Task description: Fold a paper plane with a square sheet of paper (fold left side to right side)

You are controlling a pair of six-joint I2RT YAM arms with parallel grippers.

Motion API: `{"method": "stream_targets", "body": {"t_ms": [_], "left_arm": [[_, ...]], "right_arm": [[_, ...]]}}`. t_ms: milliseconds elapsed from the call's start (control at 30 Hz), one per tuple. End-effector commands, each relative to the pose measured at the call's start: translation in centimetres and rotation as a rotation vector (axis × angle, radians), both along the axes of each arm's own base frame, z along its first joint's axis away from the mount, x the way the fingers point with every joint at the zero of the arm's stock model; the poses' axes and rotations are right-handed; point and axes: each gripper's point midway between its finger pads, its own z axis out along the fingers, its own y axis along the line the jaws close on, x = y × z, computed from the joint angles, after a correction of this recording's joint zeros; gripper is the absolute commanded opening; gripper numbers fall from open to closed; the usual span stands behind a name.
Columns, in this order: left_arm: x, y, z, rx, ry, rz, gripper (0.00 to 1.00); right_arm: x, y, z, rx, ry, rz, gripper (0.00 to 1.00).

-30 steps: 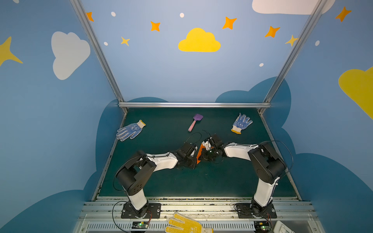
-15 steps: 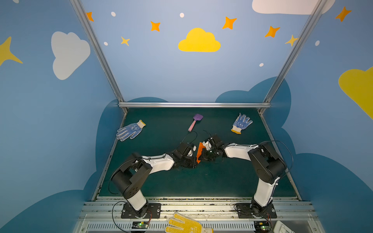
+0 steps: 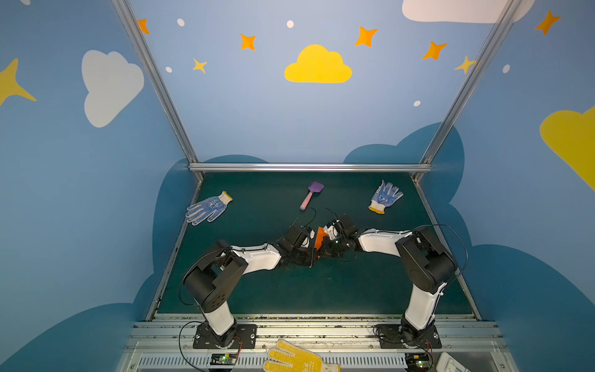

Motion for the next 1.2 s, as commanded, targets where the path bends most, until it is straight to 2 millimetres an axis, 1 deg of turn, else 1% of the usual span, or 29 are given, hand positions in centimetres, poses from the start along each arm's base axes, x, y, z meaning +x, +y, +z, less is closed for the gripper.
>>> {"method": "stream_targets", "body": {"t_ms": [0,333,533,867,967,1167], "left_arm": [[0.5,-0.5,0.0,0.004,-0.011,-0.012,0.04],[1.3,-0.3,-1.1,0.040,-0.018,0.003,0.03],[1.2,0.4,-2.1,0.062,-0.002,0.013,0.03],[0.1,1.6,-3.3,0.071,0.020,0.035,0.03],[-0.5,2.3,-3.6,0.077,0.027,0.042,0.03],[-2.0,4.4,-4.5,0.102,0.045,0.079,0.03]], "right_arm": [[-1.4,-1.8,-3.1,-0.099,0.067,-0.021,0.00],[-1.4,-1.7,-3.1,-0.094,0.071,-0.019,0.00],[-1.4,-1.6,-3.1,-0.093,0.069,-0.018,0.00],[-1.5,-1.9,-3.3,-0.105,0.075,-0.022,0.00],[-1.6,-2.0,-3.3,-0.107,0.075,-0.023,0.00],[-1.6,-2.2,-3.4,-0.113,0.077,-0.028,0.00]]}}
